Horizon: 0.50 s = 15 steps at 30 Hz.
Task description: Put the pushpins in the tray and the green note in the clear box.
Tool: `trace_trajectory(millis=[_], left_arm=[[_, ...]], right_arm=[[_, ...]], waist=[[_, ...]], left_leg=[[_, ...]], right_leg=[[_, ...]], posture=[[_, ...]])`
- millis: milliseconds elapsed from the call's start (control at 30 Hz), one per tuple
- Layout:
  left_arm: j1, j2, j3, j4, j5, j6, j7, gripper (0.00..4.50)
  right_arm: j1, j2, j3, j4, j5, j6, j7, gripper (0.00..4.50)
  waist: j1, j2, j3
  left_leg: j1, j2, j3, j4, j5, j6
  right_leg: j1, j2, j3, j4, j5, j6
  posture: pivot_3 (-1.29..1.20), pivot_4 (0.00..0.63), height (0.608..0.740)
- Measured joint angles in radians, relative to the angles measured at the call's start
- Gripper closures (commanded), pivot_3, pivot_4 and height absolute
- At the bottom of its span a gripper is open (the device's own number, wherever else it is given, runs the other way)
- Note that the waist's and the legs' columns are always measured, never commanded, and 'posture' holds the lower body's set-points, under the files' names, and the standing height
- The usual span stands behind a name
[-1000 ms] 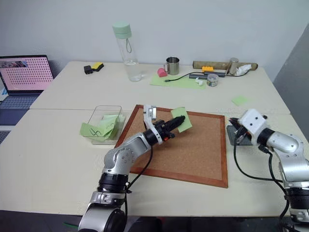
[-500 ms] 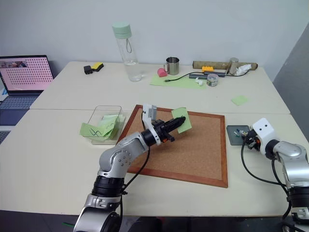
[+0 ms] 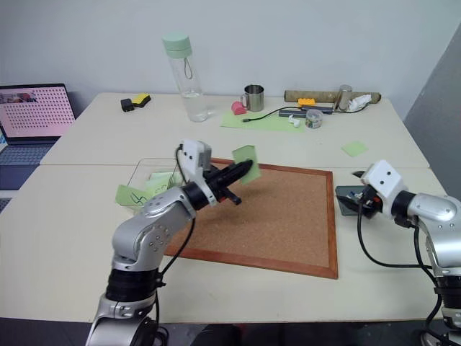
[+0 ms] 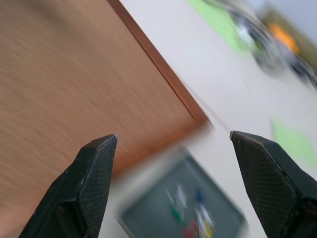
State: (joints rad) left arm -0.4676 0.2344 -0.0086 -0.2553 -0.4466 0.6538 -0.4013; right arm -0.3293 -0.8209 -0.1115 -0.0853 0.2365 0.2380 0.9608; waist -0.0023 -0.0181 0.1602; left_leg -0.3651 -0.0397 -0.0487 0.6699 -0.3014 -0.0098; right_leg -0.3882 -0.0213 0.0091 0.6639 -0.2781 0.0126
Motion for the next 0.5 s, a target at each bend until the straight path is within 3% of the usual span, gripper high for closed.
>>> trace_trajectory(millis=[267,500], left_arm=[[0.032,0.099,0.152,-0.047,0.168,-0.008,0.228,4.5],[0.068,0.138,0.201,0.047,0.279,0.003,0.334,4.5]], right_arm=[[-0.165,0.039,0.066,-0.176,0.168,0.11,0.078,0.63],[-0.191,0.024,0.096,-0.249,0.262,0.226,0.13,0.63]], waist=[[0.007,-0.002,0.001],[0.027,-0.003,0.002]], left_leg=[[-0.001,0.0,-0.001,0.0,0.0,0.0],[-0.002,0.0,-0.002,0.0,-0.001,0.002]], right_leg=[[-0.001,0.0,-0.001,-0.001,0.0,0.0],[-0.001,-0.001,-0.002,-0.002,0.0,0.0]], posture=[[0.0,0.15,0.74],[0.0,0.15,0.74]])
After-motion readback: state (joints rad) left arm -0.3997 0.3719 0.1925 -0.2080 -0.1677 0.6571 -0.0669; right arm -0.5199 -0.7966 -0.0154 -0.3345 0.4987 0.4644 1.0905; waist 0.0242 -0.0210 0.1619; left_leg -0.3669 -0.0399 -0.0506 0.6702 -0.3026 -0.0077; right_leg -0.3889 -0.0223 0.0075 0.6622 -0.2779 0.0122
